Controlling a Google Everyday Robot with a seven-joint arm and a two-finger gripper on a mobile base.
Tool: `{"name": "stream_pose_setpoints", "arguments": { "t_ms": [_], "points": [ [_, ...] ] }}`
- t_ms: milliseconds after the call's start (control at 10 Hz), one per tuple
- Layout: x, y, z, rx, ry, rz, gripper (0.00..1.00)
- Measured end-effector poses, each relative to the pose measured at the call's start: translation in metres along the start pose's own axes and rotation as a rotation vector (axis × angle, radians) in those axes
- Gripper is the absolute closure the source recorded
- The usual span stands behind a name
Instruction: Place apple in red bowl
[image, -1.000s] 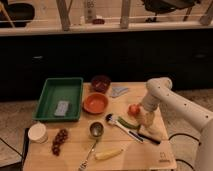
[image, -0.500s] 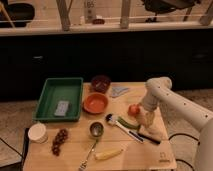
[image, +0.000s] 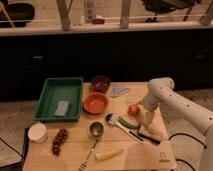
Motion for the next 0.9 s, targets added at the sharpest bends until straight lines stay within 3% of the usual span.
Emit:
{"name": "stream_pose_setpoints", "arguments": {
  "t_ms": [900],
  "points": [
    [-0.034,-0.017,-0.011,0.028,-0.034,-0.127,0.2]
  ]
}}
